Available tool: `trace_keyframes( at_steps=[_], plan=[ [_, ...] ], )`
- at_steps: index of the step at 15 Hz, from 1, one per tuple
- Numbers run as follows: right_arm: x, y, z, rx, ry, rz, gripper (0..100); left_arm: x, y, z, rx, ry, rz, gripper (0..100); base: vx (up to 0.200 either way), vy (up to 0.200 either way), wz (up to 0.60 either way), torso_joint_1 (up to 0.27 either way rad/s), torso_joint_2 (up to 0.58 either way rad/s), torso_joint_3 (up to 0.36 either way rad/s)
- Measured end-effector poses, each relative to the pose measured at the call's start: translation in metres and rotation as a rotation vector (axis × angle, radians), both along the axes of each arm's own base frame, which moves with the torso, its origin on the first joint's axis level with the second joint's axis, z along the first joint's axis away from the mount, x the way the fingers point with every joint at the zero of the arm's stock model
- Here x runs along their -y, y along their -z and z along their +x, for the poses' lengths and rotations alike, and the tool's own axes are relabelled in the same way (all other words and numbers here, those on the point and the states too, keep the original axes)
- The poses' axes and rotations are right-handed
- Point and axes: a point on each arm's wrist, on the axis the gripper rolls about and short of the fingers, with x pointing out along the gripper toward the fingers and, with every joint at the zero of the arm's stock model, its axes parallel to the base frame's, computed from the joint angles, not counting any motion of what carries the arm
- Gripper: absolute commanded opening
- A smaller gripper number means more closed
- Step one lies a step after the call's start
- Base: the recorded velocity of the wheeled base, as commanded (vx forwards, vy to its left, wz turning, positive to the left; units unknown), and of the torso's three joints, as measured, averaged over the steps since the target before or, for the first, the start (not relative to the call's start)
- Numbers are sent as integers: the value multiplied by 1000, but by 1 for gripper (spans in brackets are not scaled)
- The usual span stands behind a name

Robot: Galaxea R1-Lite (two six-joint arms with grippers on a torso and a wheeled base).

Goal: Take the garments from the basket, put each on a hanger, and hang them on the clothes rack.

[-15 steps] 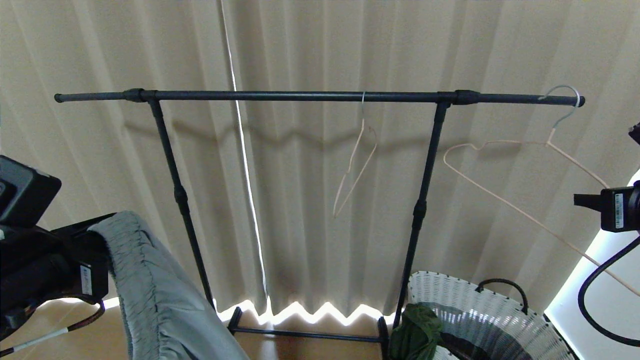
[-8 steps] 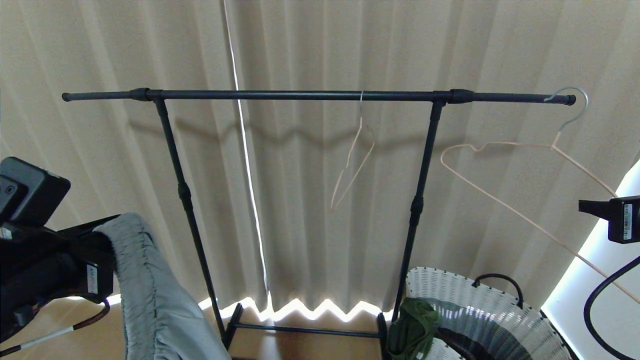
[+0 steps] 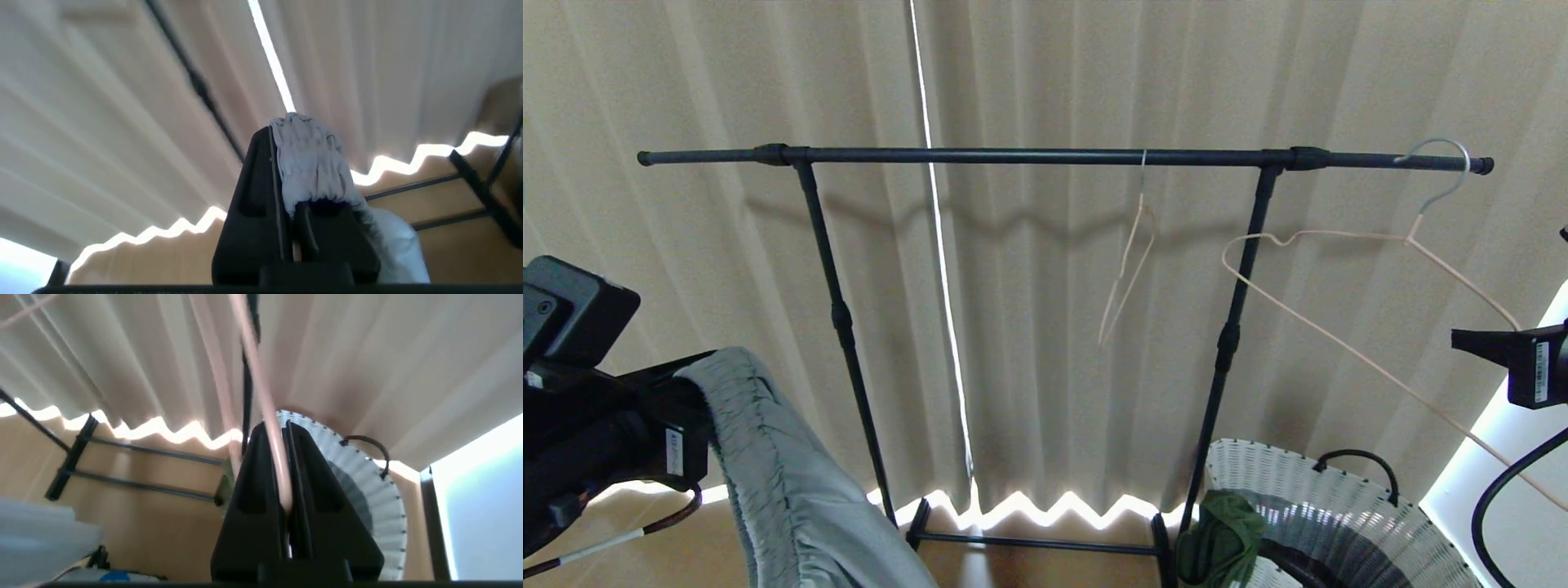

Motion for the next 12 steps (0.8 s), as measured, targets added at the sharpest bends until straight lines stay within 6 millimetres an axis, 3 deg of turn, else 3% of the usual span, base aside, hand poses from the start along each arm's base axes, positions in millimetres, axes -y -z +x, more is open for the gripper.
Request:
trace_keyframes(
  at_steps=[1, 12],
  plan=[
    [0, 0, 0, 0, 0, 0, 0, 0, 0, 0, 1, 1, 0, 0, 0, 200, 0, 2, 2, 2],
    [-1, 2, -19, 26, -2, 3, 0, 4, 1, 12, 2, -2, -2, 0, 0, 0, 0, 0, 0, 0]
  ],
)
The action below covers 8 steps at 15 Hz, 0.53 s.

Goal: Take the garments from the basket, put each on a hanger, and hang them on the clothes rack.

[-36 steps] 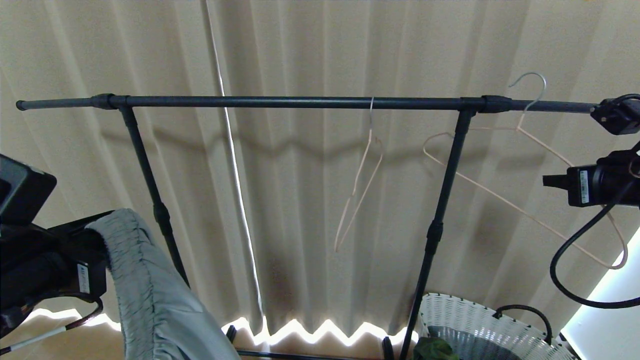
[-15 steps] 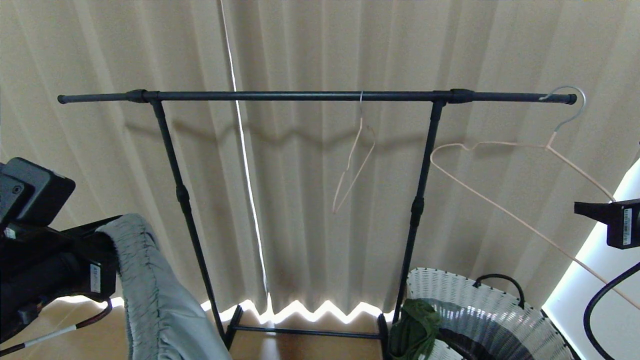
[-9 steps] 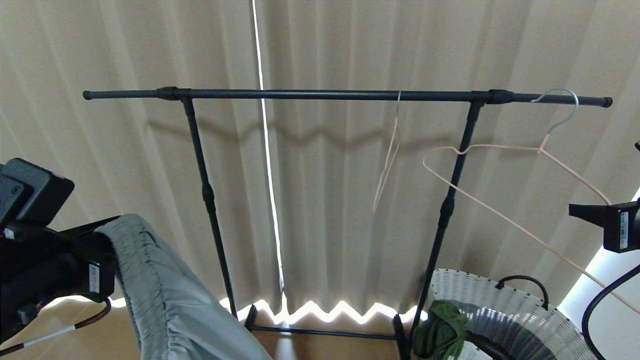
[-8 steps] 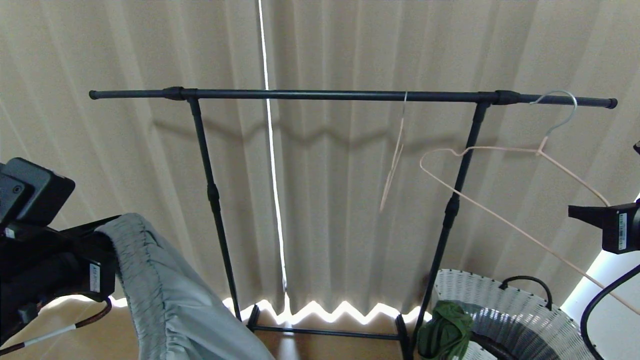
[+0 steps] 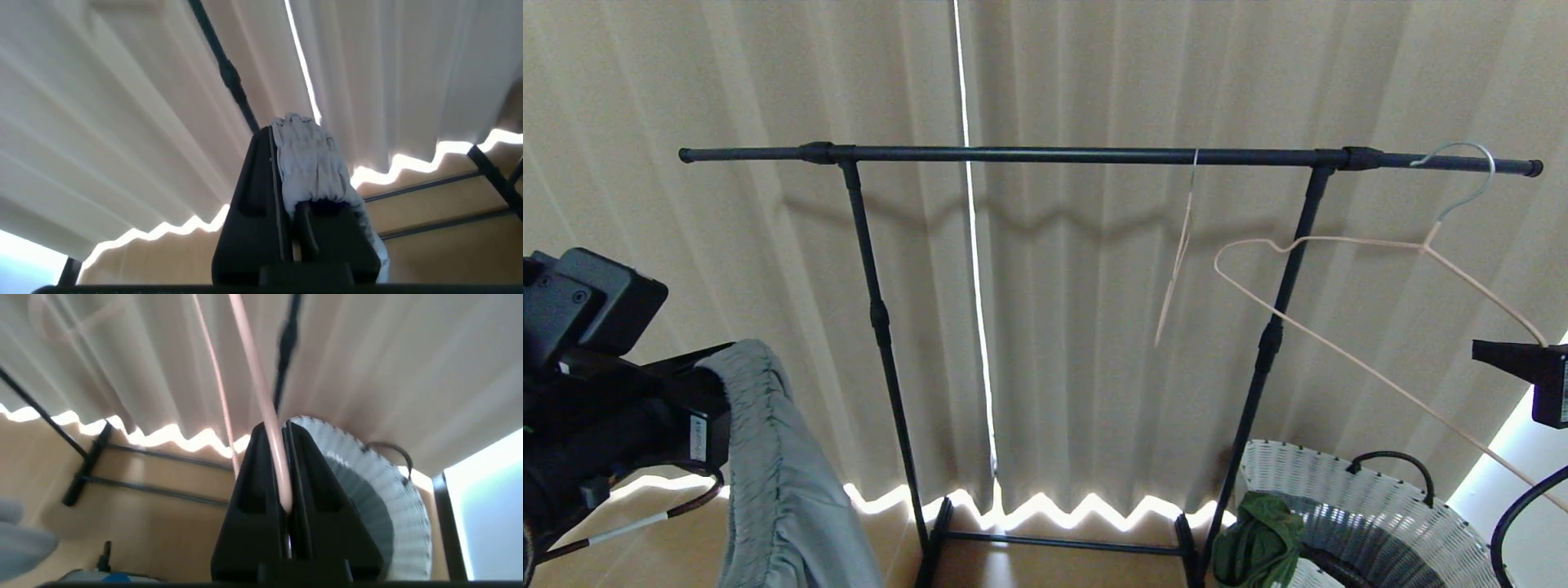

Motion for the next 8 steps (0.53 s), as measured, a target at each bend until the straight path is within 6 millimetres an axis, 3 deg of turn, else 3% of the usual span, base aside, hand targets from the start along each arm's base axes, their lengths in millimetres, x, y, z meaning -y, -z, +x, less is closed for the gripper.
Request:
trace_keyframes(
  at_steps=[8],
  plan=[
    [-4, -4, -5, 124, -144, 92, 0, 4, -19, 12, 30, -7, -18, 0, 0, 0, 0, 0, 0, 0]
  ],
)
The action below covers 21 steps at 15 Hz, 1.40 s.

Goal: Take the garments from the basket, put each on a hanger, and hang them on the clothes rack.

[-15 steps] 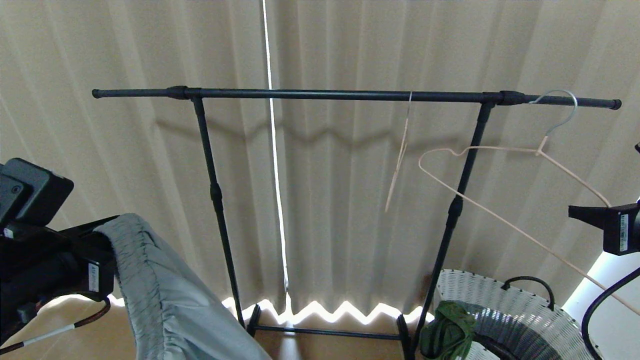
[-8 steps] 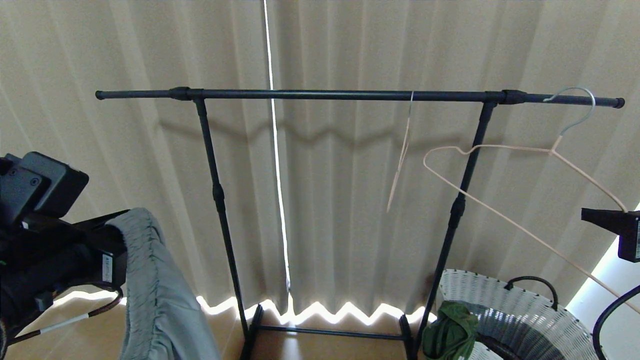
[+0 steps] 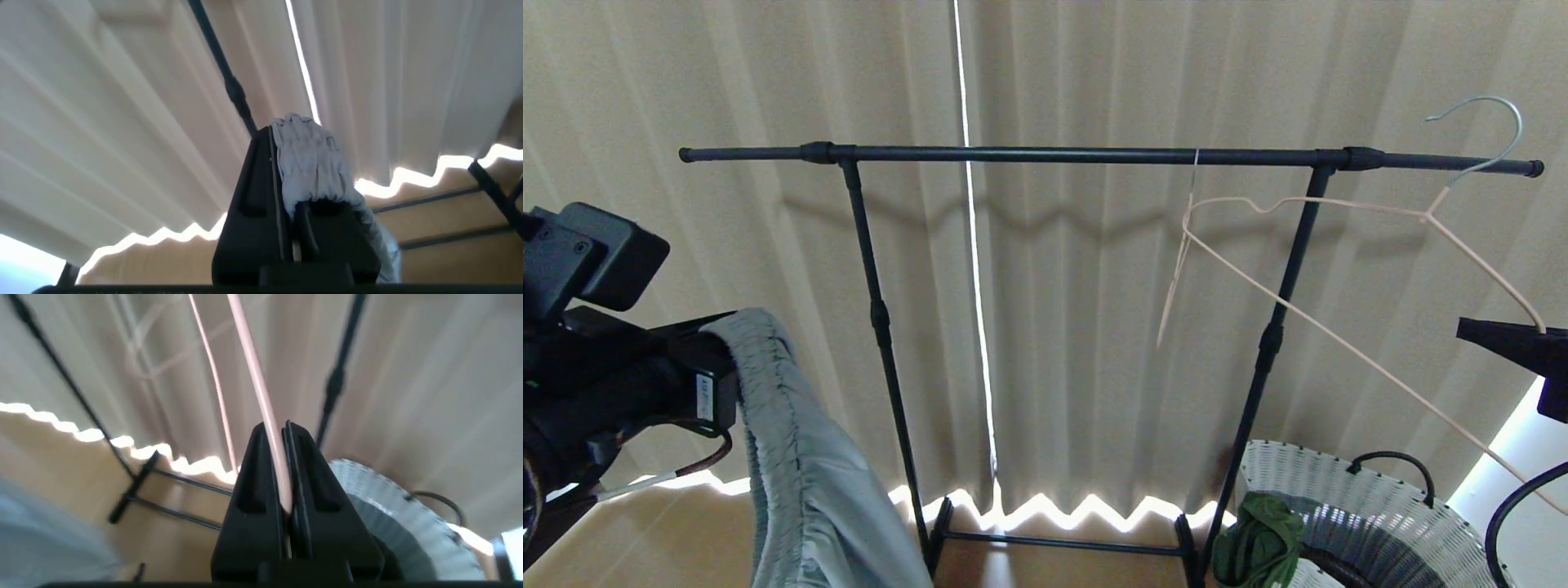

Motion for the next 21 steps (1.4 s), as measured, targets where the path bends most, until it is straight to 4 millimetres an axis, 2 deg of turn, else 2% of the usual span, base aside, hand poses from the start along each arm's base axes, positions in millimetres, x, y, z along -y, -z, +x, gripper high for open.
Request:
trace_keyframes(
  at_steps=[4, 7, 11, 13, 16, 21],
  plan=[
    [-3, 1, -2, 3, -67, 39, 0, 10, -4, 6, 6, 40, -2, 0, 0, 0, 0, 0, 0, 0],
    [-16, 6, -3, -16, -157, 40, 0, 22, -9, 12, 9, 57, 4, 0, 0, 0, 0, 0, 0, 0],
    [-49, 15, 0, -76, -351, 38, 0, 40, -22, 40, 20, -12, 14, 0, 0, 0, 0, 0, 0, 0],
    [-69, 21, 0, -132, -443, 65, 0, 49, -25, 56, -23, -42, -6, 0, 0, 0, 0, 0, 0, 0],
    [-92, 26, -5, -205, -543, 117, 0, 62, -27, 70, -127, -115, -53, 0, 0, 0, 0, 0, 0, 0],
    [-114, 36, -20, -276, -668, 127, 0, 92, -44, 94, -195, -197, -202, 0, 0, 0, 0, 0, 0, 0]
  ],
)
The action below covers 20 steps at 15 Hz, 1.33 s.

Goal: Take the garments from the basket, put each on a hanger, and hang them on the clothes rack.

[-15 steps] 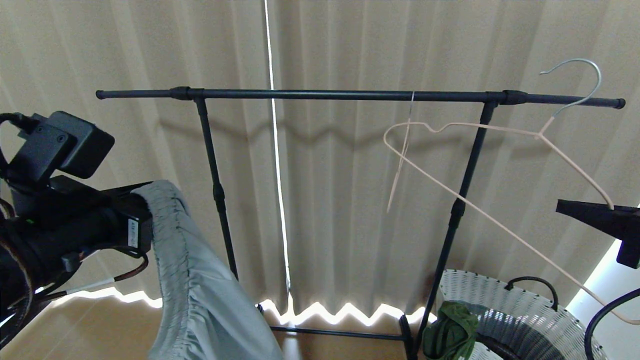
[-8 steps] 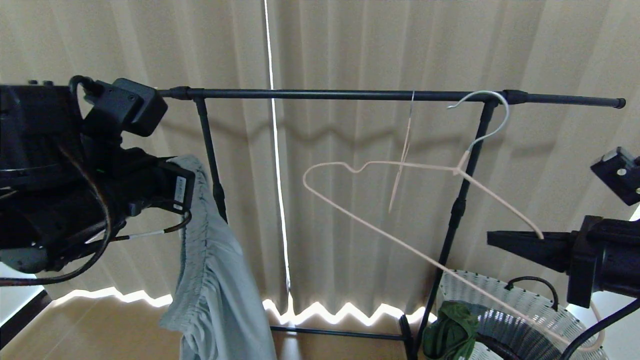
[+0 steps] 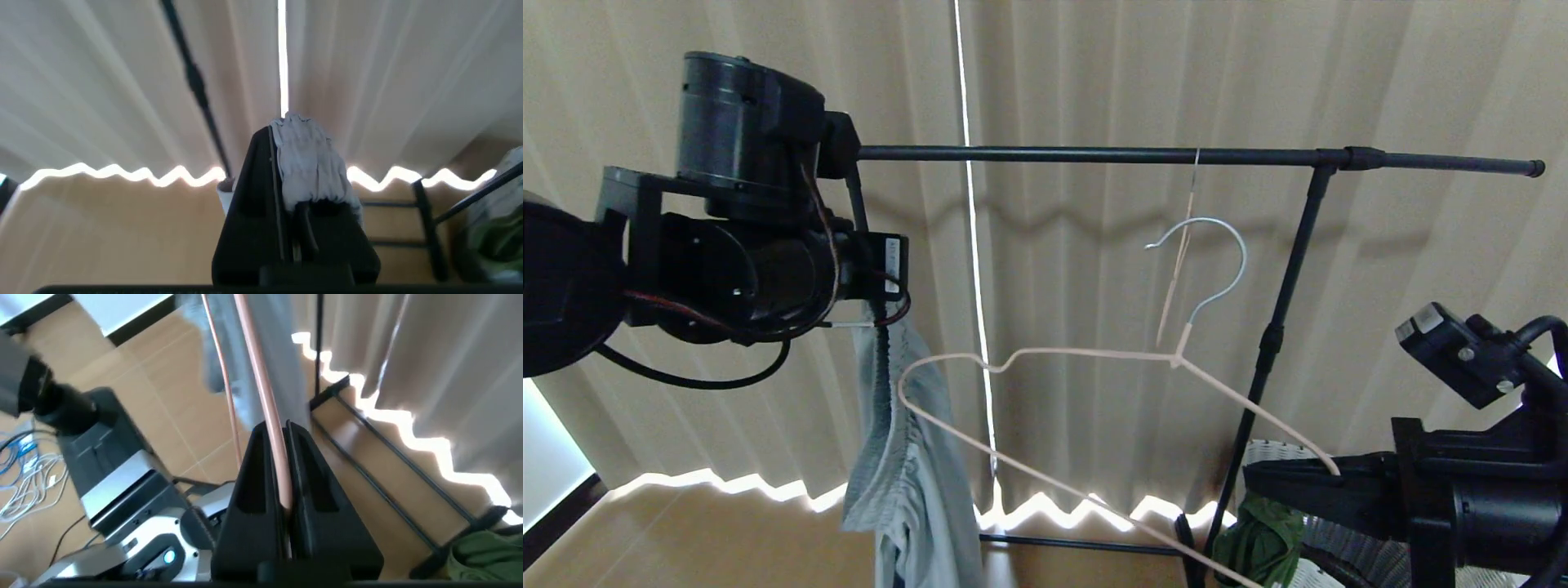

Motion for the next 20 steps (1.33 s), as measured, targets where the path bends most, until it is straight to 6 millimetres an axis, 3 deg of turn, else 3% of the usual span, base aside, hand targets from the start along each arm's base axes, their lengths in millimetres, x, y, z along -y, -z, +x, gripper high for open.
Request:
trace_keyframes(
  at_steps=[6, 11, 15, 20],
  plan=[
    [-9, 5, 6, -1, 37, -42, 0, 10, 8, 10, -12, -38, 42, 0, 0, 0, 0, 0, 0, 0],
    [-22, 6, 28, 3, 149, -98, 0, 10, 16, 7, -74, -46, 117, 0, 0, 0, 0, 0, 0, 0],
    [-37, -4, 47, -54, 215, -20, 0, 16, 19, 1, -110, -19, 138, 0, 0, 0, 0, 0, 0, 0],
    [-50, 2, 44, -79, 169, -29, 0, 26, 17, 6, -95, -22, 85, 0, 0, 0, 0, 0, 0, 0]
  ],
)
